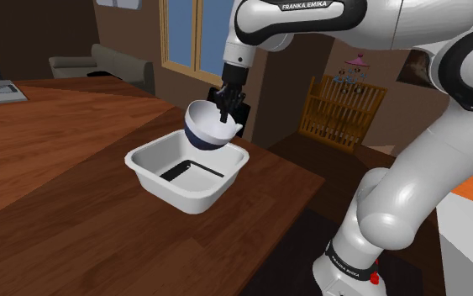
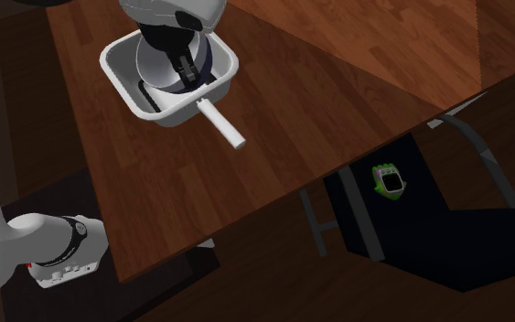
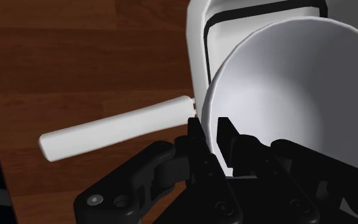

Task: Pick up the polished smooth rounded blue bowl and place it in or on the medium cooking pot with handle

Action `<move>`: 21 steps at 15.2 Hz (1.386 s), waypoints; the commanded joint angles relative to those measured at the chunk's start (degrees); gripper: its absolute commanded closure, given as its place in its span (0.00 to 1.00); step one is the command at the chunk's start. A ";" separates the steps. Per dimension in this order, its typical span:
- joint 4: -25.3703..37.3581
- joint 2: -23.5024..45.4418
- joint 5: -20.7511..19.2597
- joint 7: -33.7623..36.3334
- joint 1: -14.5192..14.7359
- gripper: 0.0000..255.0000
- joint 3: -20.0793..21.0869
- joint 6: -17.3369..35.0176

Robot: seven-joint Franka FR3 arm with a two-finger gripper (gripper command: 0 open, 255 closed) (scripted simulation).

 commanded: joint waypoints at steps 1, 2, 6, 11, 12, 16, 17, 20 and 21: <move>-0.29 0.20 -0.02 0.01 0.01 1.00 0.02 0.19; -0.29 0.20 -0.02 0.01 0.01 1.00 0.02 0.19; -0.20 0.26 -0.01 0.00 0.00 0.00 0.02 0.17; -0.29 0.20 -0.02 0.00 0.00 0.00 0.03 0.19; 1.68 0.25 -0.09 0.04 -0.07 0.00 -0.10 -1.73; 7.59 0.81 -0.22 0.09 -0.26 0.00 -0.48 -7.13; 7.58 0.80 -0.22 0.09 -0.26 0.00 -0.48 -7.12; 7.59 0.81 -0.22 0.09 -0.26 0.00 -0.48 -7.13; 7.59 0.81 -0.22 0.09 -0.26 0.00 -0.48 -7.13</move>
